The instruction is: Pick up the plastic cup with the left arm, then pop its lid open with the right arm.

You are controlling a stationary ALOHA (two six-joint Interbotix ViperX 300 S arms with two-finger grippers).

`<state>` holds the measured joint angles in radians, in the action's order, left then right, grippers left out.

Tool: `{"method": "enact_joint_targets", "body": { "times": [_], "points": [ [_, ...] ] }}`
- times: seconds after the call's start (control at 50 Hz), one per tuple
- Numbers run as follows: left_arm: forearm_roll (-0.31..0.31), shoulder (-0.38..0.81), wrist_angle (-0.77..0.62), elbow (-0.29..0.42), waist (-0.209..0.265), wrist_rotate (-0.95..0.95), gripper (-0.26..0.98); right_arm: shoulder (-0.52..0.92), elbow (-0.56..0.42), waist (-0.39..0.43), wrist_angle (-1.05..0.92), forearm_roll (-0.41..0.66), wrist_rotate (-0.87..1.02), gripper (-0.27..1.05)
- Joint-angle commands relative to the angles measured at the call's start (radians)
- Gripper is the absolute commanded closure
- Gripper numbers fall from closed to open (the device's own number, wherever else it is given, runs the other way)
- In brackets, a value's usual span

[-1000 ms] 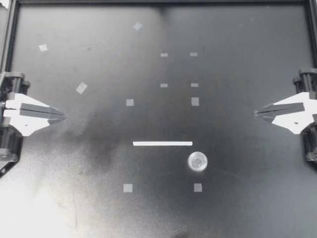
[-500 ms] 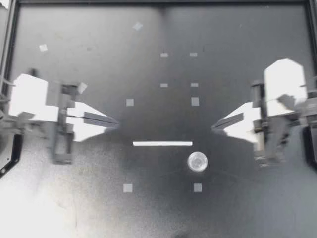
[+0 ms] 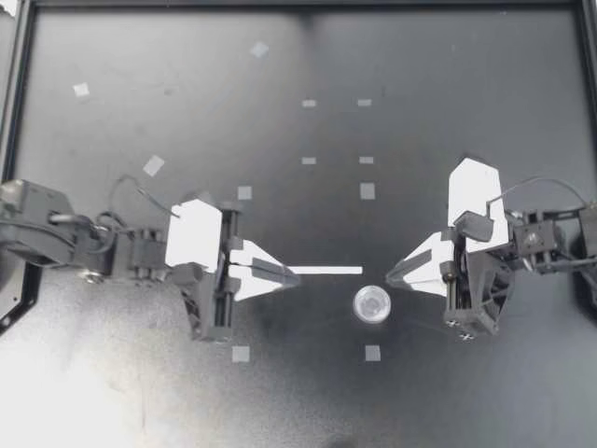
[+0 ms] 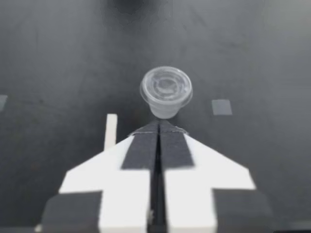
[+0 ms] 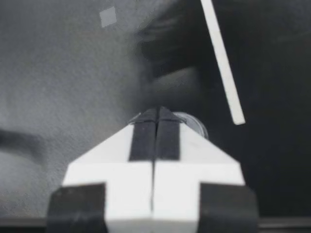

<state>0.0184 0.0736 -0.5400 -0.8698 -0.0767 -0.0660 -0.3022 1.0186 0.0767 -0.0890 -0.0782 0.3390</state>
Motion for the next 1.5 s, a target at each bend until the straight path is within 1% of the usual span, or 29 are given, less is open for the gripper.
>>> {"method": "enact_joint_targets", "body": {
  "times": [0.0,0.12,0.2,0.3,0.38,0.48,0.62,0.82,1.14,1.48],
  "points": [
    [0.0,0.005,-0.011,0.034,-0.009,-0.002,0.54,0.006,0.002,0.018,-0.048,0.0,0.014,0.92],
    [0.0,0.044,-0.002,0.069,-0.015,-0.002,0.35,0.028,0.009,0.038,-0.057,0.003,0.017,0.92],
    [0.002,0.078,0.008,0.097,-0.017,-0.005,0.24,0.044,0.011,0.048,-0.057,0.006,0.015,0.92],
    [0.003,0.132,0.032,0.143,-0.018,-0.005,0.16,0.074,0.008,0.058,-0.055,0.014,0.015,0.92],
    [0.003,0.17,0.074,0.181,-0.018,-0.006,0.13,0.097,0.006,0.06,-0.055,0.014,0.017,0.92],
    [0.003,0.209,0.138,0.232,-0.018,-0.003,0.12,0.124,0.002,0.06,-0.055,0.014,0.017,0.92],
    [0.003,0.256,0.16,0.272,-0.018,0.0,0.1,0.164,-0.008,0.06,-0.055,0.014,0.018,0.92],
    [0.003,0.287,0.158,0.295,-0.018,0.003,0.09,0.193,-0.023,0.06,-0.055,0.014,0.017,0.92],
    [0.003,0.344,0.156,0.359,-0.018,0.017,0.09,0.201,-0.025,0.06,-0.066,0.014,0.017,0.92],
    [0.005,0.362,0.115,0.38,-0.009,0.017,0.09,0.236,-0.025,0.06,-0.083,0.014,0.017,0.92]
  ]
}}
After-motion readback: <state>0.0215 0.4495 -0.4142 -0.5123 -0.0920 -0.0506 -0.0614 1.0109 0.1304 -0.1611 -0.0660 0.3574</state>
